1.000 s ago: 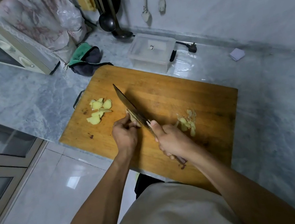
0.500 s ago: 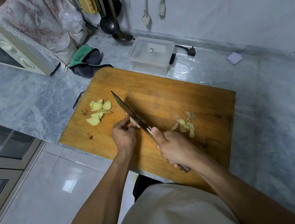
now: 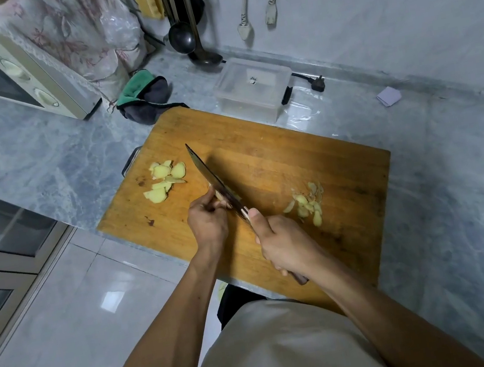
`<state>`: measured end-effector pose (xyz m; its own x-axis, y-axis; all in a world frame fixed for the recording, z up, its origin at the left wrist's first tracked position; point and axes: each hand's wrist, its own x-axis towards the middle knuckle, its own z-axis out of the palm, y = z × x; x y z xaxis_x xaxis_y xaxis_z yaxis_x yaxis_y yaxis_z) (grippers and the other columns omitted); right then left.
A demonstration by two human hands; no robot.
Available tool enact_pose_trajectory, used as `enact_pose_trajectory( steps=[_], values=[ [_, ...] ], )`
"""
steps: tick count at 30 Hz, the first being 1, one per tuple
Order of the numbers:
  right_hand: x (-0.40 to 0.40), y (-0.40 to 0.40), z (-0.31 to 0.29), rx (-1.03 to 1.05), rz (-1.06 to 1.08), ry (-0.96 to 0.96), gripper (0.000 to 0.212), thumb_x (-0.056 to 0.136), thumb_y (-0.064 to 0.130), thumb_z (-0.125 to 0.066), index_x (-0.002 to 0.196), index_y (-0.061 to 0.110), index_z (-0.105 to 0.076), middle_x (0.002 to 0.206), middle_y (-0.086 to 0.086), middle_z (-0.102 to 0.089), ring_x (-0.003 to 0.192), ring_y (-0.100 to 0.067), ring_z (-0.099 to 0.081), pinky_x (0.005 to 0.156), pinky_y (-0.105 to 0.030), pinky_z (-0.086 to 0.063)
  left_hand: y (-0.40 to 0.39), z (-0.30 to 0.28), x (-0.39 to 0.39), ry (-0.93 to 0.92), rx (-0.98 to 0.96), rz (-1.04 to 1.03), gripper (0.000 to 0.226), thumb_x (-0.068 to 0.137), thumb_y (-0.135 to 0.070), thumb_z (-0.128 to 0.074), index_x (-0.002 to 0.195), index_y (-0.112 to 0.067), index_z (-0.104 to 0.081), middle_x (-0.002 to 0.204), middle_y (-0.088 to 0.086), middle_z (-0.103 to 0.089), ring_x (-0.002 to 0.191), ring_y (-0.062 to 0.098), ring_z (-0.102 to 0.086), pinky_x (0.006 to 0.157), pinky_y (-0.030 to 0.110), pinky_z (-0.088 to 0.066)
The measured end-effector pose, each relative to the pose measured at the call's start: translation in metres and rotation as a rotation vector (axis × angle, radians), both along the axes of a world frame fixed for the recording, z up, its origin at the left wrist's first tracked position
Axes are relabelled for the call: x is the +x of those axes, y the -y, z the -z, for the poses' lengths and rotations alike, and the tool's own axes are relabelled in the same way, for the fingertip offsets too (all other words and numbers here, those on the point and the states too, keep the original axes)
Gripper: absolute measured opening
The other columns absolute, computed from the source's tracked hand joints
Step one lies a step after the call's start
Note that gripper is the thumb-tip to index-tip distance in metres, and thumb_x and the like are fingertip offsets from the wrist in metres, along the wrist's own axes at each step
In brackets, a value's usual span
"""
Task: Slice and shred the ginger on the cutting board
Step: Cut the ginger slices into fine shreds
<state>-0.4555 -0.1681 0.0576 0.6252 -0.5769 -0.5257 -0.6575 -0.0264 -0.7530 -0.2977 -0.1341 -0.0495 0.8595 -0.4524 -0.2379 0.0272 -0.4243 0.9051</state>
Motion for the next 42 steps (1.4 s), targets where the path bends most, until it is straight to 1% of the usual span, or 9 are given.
enact_pose_trajectory(
  steps=[3,8,12,16,24,29,34,39,42],
  values=[
    [0.003,0.0,0.0,-0.043,-0.006,0.016,0.071,0.107,0.053,-0.023,0.076,0.0,-0.058,0.055,-0.006,-0.054,0.034,-0.009,-0.048,0.039,-0.024,-0.042,0.0,-0.003,-0.003,-0.005,-0.001,-0.005,0.048,0.087,0.014,-0.053,0.131,-0.003,-0.06,0.105,0.018,-0.07,0.086,0.016,-0.064,0.089,0.028,-0.054],
    [0.01,0.002,-0.003,-0.068,-0.037,0.021,0.068,0.108,0.052,-0.022,0.061,0.011,-0.049,0.045,0.001,-0.049,0.032,-0.009,-0.048,0.039,-0.024,-0.041,0.0,-0.004,-0.005,0.041,0.012,0.008,0.046,0.083,0.012,-0.051,0.122,-0.004,-0.068,0.102,0.01,-0.073,0.078,0.008,-0.064,0.081,0.024,-0.055],
    [0.013,-0.001,-0.003,-0.104,-0.053,0.004,0.067,0.108,0.051,-0.023,0.062,0.011,-0.05,0.048,0.001,-0.051,0.036,-0.009,-0.049,0.043,-0.033,-0.049,-0.001,0.001,-0.002,0.065,0.065,0.02,0.037,0.081,0.003,-0.056,0.113,-0.006,-0.073,0.1,0.013,-0.072,0.083,0.017,-0.067,0.082,0.035,-0.057],
    [0.013,0.001,-0.003,-0.101,-0.052,0.009,0.065,0.108,0.051,-0.024,0.064,0.012,-0.052,0.05,0.002,-0.052,0.036,-0.006,-0.051,0.05,-0.034,-0.05,-0.001,-0.002,-0.002,0.094,0.069,0.049,0.037,0.08,0.005,-0.056,0.112,-0.003,-0.073,0.088,0.01,-0.073,0.065,0.0,-0.057,0.07,0.024,-0.055],
    [0.013,0.004,0.001,-0.113,-0.075,0.0,0.064,0.107,0.053,-0.023,0.068,0.012,-0.053,0.053,0.001,-0.053,0.041,-0.01,-0.051,0.053,-0.044,-0.055,-0.001,-0.003,-0.002,0.086,0.041,0.053,0.036,0.081,0.006,-0.059,0.112,-0.004,-0.073,0.094,0.009,-0.075,0.076,0.01,-0.064,0.078,0.031,-0.057],
    [0.015,0.003,0.001,-0.124,-0.071,0.005,0.068,0.108,0.051,-0.022,0.066,0.009,-0.055,0.053,0.0,-0.053,0.045,-0.013,-0.053,0.057,-0.043,-0.055,0.0,-0.004,-0.003,0.088,0.025,0.038,0.036,0.081,0.012,-0.056,0.111,0.001,-0.072,0.086,0.005,-0.073,0.064,-0.005,-0.059,0.068,0.015,-0.052],
    [0.015,0.002,0.003,-0.118,-0.069,0.003,0.07,0.108,0.05,-0.023,0.071,0.003,-0.06,0.052,0.0,-0.053,0.044,-0.014,-0.053,0.056,-0.045,-0.055,0.0,-0.004,-0.003,0.065,0.014,0.025,0.039,0.081,0.014,-0.055,0.115,0.001,-0.071,0.098,0.014,-0.073,0.073,0.005,-0.062,0.07,0.013,-0.053],
    [0.016,0.0,0.008,-0.178,-0.067,-0.005,0.068,0.108,0.05,-0.022,0.064,0.009,-0.053,0.053,0.0,-0.052,0.043,-0.011,-0.05,0.043,-0.03,-0.039,0.0,-0.008,-0.005,0.104,0.011,0.051,0.028,0.083,0.012,-0.058,0.101,-0.001,-0.076,0.09,0.008,-0.074,0.073,0.007,-0.062,0.067,0.014,-0.051],
    [0.018,0.0,0.011,-0.215,-0.075,-0.008,0.067,0.108,0.051,-0.022,0.063,0.011,-0.051,0.055,0.0,-0.053,0.046,-0.014,-0.051,0.043,-0.028,-0.033,0.001,-0.009,-0.005,0.106,0.022,0.055,0.025,0.083,0.01,-0.059,0.094,-0.005,-0.076,0.08,0.0,-0.072,0.067,0.001,-0.061,0.064,0.014,-0.05]
  ],
)
